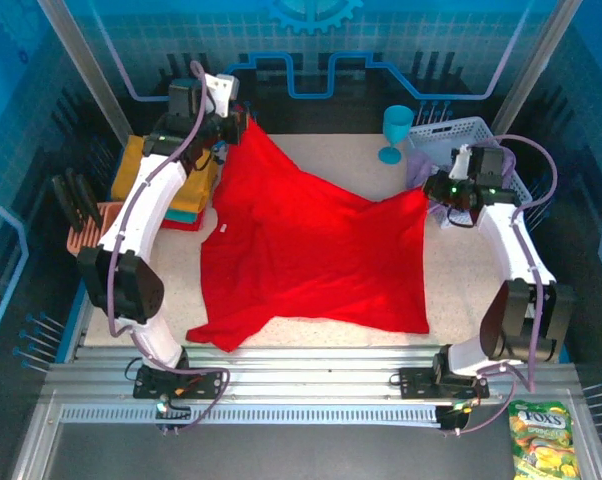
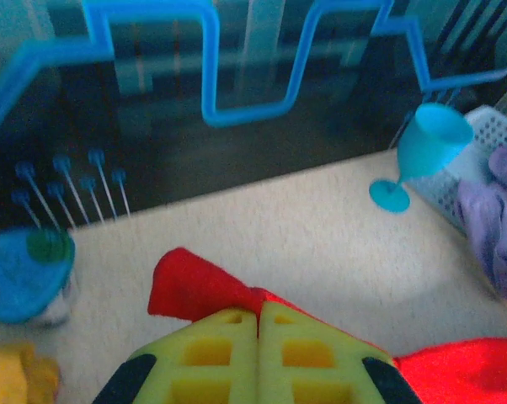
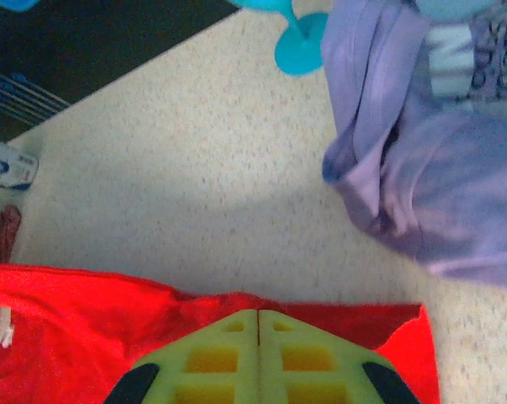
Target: Fold and stack the t-shirts
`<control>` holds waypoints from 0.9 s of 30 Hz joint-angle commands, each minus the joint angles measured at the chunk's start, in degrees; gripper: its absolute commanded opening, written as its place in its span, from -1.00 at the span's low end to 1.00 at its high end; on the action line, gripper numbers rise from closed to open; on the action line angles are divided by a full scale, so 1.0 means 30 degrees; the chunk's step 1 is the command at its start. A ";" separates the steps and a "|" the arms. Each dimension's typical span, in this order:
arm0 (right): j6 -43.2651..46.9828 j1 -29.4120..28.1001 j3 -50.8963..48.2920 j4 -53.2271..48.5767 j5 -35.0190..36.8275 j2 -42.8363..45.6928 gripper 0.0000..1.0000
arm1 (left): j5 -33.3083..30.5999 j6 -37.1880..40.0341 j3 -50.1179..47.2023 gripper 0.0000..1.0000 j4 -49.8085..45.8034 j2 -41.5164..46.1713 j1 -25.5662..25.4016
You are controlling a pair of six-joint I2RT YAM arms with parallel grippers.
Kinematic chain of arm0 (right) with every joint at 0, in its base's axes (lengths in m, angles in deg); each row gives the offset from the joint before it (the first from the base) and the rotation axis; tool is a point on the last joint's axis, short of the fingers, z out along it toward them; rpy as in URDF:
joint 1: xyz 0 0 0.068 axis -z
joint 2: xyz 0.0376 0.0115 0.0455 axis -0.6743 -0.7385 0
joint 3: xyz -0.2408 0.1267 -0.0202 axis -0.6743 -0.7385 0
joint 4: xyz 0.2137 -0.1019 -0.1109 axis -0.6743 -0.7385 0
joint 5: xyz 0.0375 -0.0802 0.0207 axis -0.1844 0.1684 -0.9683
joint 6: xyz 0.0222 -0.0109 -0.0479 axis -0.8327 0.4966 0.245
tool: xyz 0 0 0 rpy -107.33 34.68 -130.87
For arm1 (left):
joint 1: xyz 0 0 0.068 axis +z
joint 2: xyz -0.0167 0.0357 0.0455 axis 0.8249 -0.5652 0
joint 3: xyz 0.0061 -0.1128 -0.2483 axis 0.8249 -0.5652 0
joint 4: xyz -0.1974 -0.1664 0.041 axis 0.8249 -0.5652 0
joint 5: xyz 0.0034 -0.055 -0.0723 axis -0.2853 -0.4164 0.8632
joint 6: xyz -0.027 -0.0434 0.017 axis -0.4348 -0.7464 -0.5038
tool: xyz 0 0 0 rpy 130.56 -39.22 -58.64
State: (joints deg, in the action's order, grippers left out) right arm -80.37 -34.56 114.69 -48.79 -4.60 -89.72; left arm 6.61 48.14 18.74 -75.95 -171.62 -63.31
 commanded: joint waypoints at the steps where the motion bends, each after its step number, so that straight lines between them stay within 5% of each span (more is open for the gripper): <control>1: -0.0568 0.0633 0.1071 0.1596 -0.1108 -0.1045 -1.00 | -0.0190 0.1210 0.0740 -1.00 0.1863 -0.1096 0.0063; 8: -0.0091 0.0746 0.1461 0.1907 -0.1410 -0.2005 -1.00 | 0.0679 0.1297 -0.0323 -1.00 0.5011 -0.1390 0.0116; 18: 0.0362 0.0790 -0.1809 -0.1614 -0.0517 0.0522 -1.00 | 0.1370 0.2802 -1.1653 -1.00 0.9087 0.5127 0.0135; 27: -0.0568 0.0699 -0.5745 -0.2294 -0.0755 0.1075 -1.00 | -0.1047 0.2601 -1.6490 -1.00 0.7789 0.8955 0.0290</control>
State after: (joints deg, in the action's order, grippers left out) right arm -80.80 -32.99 99.67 -53.16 -7.01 -87.91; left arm 6.99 55.72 -28.84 -53.20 -148.03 -62.83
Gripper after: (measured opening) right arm 0.065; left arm 0.054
